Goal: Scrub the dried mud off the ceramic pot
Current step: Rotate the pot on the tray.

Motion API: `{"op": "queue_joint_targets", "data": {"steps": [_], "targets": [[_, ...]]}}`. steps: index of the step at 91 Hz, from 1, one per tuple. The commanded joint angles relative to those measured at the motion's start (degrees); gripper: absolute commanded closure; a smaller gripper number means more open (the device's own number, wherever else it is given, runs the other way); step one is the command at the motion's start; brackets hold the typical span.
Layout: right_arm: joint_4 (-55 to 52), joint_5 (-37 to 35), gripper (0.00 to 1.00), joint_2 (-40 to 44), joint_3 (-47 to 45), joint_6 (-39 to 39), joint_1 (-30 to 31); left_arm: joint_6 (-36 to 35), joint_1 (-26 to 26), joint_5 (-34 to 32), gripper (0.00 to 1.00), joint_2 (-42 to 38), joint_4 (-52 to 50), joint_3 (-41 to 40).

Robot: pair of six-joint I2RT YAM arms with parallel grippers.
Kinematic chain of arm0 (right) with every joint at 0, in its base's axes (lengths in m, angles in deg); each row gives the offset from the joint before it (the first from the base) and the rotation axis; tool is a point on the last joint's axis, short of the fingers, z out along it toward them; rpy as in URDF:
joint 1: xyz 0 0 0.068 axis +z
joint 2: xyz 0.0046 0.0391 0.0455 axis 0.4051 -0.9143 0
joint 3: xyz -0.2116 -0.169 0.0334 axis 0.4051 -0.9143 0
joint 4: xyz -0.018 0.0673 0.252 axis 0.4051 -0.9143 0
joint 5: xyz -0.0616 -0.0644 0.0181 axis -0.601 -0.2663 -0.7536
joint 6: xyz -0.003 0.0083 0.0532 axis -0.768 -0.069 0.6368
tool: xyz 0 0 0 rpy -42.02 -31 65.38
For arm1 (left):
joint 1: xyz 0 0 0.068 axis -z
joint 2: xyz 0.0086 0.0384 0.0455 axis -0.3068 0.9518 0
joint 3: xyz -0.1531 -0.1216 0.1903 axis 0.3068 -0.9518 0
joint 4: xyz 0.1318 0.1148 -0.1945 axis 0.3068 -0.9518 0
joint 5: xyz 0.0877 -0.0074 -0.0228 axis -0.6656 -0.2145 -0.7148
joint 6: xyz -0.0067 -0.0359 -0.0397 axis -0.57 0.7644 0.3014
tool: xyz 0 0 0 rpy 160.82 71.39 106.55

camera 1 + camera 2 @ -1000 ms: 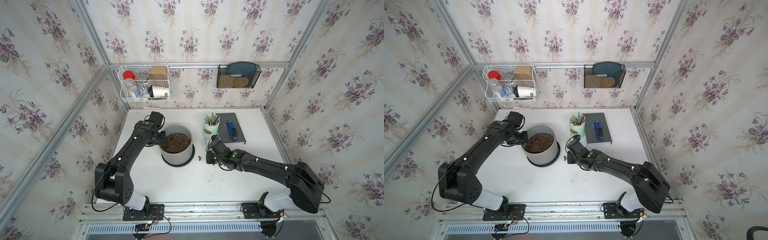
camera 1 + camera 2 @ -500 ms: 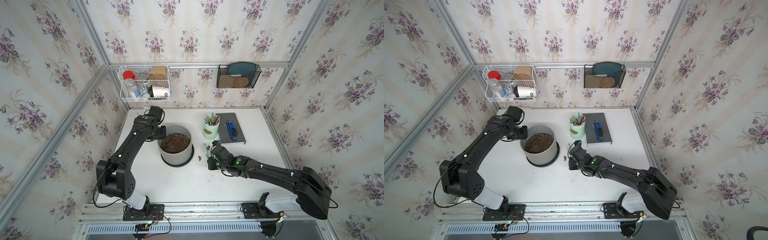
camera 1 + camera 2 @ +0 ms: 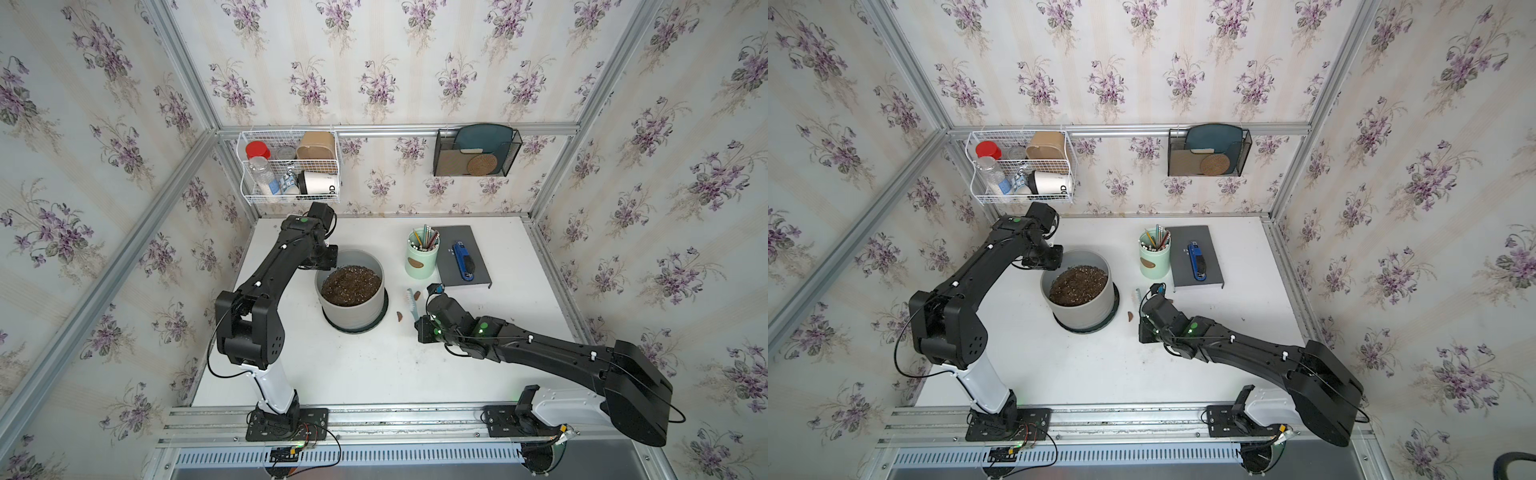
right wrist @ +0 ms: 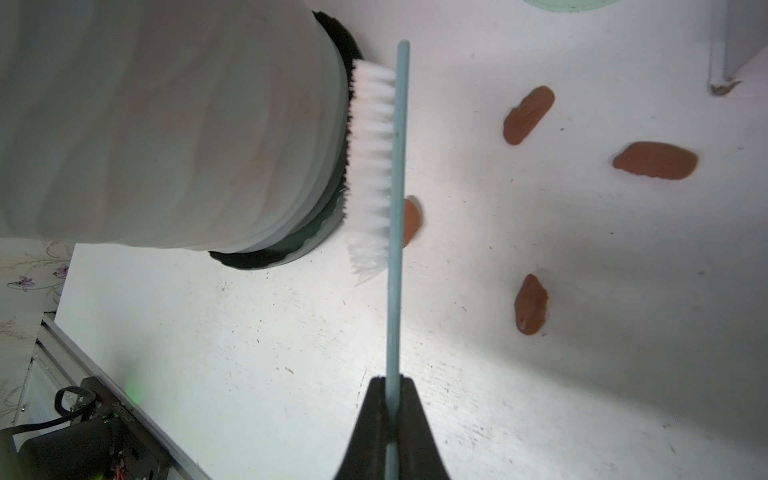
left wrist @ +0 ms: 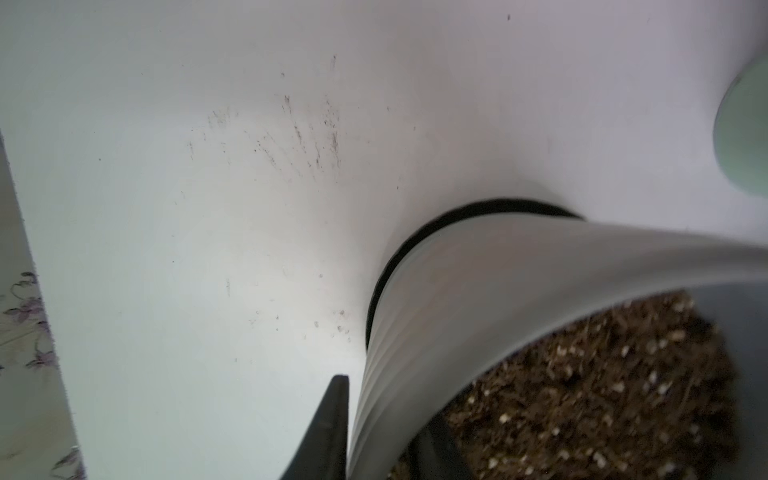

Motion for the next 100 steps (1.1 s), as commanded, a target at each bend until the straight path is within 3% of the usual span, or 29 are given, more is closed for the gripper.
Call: {"op": "queue_joint_targets", "data": {"steps": [1, 12, 21, 34, 44, 60, 78, 100], "targets": [[0.63, -0.27, 1.00, 0.43, -0.02, 0.64, 0.18, 8.53, -0.58, -4.69, 1.00, 0.07, 0.66, -0.35], [0.98, -0.22, 1.00, 1.01, -0.36, 0.98, 0.31, 11.46, -0.58, -4.52, 1.00, -4.55, -0.27, -4.84], [1.19, -0.24, 1.00, 1.26, -0.54, 1.17, 0.44, 13.64, -0.63, -0.48, 1.00, -9.06, 0.01, -9.31], [1.21, 0.06, 1.00, 1.29, -0.46, 1.22, 0.71, 13.58, -0.54, 7.62, 0.83, -12.38, 4.28, -13.79], [0.87, 0.04, 1.00, 0.93, 0.10, 1.28, 1.30, 12.91, -0.69, 6.41, 0.72, -9.56, 4.52, -9.54], [0.61, -0.33, 1.00, 1.00, -0.23, 2.27, 2.72, 9.55, -0.72, 2.83, 0.66, -1.97, 2.98, 0.23], [0.80, -0.40, 1.00, 1.18, -0.90, 3.23, 3.43, 6.82, -0.85, 1.32, 0.66, 3.67, 2.67, 4.37], [0.11, -0.31, 1.00, 0.19, 0.35, 3.19, 3.79, 6.26, -0.89, -0.07, 0.65, 4.80, 3.17, 5.60]]}}
